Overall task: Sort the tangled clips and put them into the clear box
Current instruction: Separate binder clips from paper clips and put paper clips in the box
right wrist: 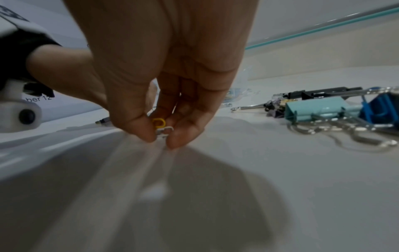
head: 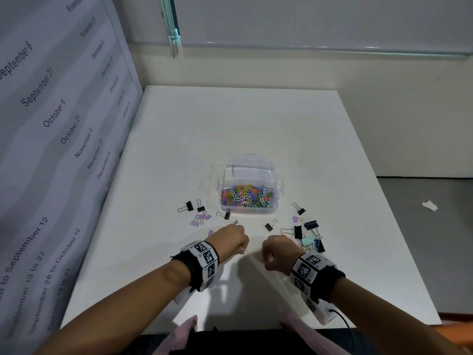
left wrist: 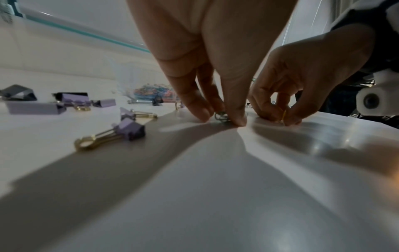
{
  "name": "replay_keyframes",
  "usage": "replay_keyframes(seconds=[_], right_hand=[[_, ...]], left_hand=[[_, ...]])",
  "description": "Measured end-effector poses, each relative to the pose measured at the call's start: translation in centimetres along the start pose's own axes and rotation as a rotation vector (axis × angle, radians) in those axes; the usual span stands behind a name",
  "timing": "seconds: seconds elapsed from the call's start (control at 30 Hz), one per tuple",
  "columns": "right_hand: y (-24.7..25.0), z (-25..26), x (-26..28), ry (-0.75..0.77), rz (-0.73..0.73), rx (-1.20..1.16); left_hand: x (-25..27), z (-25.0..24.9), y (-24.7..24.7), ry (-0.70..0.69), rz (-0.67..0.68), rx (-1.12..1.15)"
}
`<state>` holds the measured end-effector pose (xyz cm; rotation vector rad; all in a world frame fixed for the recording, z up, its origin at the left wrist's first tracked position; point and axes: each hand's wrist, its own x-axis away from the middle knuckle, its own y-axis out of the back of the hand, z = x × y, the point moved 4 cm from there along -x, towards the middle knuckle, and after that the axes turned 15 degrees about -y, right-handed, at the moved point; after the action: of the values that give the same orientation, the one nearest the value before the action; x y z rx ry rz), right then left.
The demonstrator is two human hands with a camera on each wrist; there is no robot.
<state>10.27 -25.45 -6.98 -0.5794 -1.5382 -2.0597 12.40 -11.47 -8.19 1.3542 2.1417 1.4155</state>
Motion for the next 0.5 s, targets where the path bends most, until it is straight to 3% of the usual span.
replay_keyframes(seconds=[0.2,0.4,0.5], right_hand=[[1.3,0.4,-0.4,0.024,-0.014,-0.024],[7.1,0.9,-3.0,-0.041,-0.238,-0.29],[10.1,1.5,-3.5,-0.024,-0.355,-0.407]], left_hand=[[0.0,-0.4,0.0,-0.005,0.009,-0.013],[0.3,-0.7,1.4,0.046,-0.043,0.063],[0.0,-0.5,3.6,0.067,-0.19,0.128]])
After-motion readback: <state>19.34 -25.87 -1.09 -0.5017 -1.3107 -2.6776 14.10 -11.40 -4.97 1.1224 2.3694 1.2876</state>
